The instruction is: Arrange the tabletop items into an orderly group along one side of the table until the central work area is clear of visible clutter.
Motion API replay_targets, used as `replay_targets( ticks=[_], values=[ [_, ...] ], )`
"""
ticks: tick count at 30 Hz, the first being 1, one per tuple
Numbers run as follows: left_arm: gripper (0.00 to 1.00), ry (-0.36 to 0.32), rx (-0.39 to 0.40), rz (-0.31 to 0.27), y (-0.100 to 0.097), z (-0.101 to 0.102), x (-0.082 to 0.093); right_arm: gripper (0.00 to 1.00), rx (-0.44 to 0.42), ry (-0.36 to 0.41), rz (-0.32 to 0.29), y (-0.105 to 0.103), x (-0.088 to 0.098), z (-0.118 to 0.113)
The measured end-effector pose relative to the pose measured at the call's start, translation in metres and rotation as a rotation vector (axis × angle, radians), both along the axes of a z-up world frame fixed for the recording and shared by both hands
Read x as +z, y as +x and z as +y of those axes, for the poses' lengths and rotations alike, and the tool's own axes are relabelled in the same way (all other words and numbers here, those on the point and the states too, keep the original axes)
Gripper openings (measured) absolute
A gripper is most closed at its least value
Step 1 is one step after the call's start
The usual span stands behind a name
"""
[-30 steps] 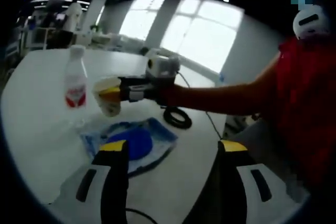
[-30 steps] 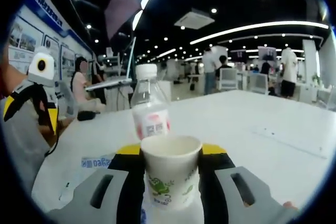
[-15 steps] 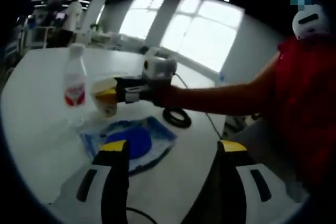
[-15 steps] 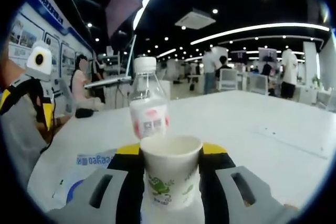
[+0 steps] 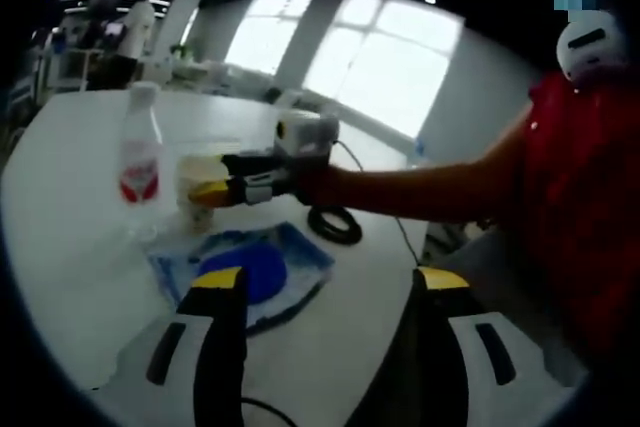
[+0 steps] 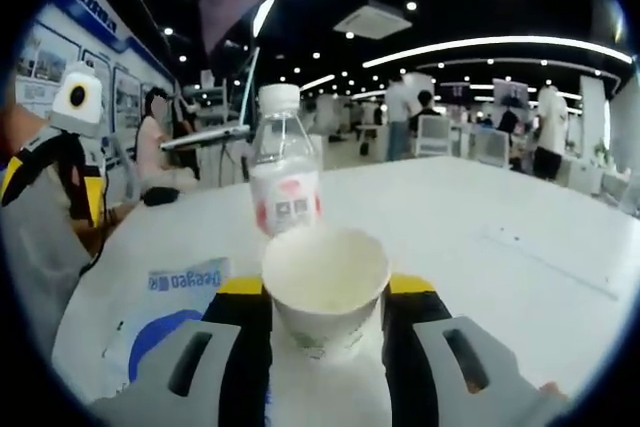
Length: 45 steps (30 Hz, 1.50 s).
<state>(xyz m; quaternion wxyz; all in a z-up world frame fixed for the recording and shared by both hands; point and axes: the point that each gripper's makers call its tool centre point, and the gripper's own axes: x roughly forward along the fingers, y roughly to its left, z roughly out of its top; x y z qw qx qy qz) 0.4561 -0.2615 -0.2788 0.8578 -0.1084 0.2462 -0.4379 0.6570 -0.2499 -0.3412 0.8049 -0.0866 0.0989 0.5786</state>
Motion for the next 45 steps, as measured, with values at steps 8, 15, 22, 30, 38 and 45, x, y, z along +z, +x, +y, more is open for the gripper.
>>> replay_targets(
  ticks=[8, 15, 22, 30, 38, 45],
  values=[
    [0.65, -0.006, 0.004, -0.001, 0.001, 0.002, 0.000, 0.41, 0.008, -0.008, -0.002, 0.000, 0.000, 0.002],
    [0.65, -0.006, 0.005, 0.001, 0.002, 0.002, -0.001, 0.43, 0.009, -0.011, 0.005, 0.001, 0.000, 0.001],
    [0.65, -0.007, 0.008, 0.001, 0.002, 0.002, -0.001, 0.43, 0.019, -0.023, 0.002, -0.001, -0.002, 0.004],
    [0.65, -0.006, 0.010, 0.001, 0.002, 0.002, 0.000, 0.43, 0.015, -0.037, 0.012, 0.002, -0.005, 0.003],
    [0.65, -0.006, 0.007, 0.003, 0.002, 0.001, -0.001, 0.42, 0.009, -0.068, 0.012, 0.002, -0.009, 0.000],
    [0.65, -0.005, 0.002, 0.003, 0.002, 0.000, -0.001, 0.44, -0.001, -0.080, 0.023, 0.001, -0.008, -0.006]
  ],
)
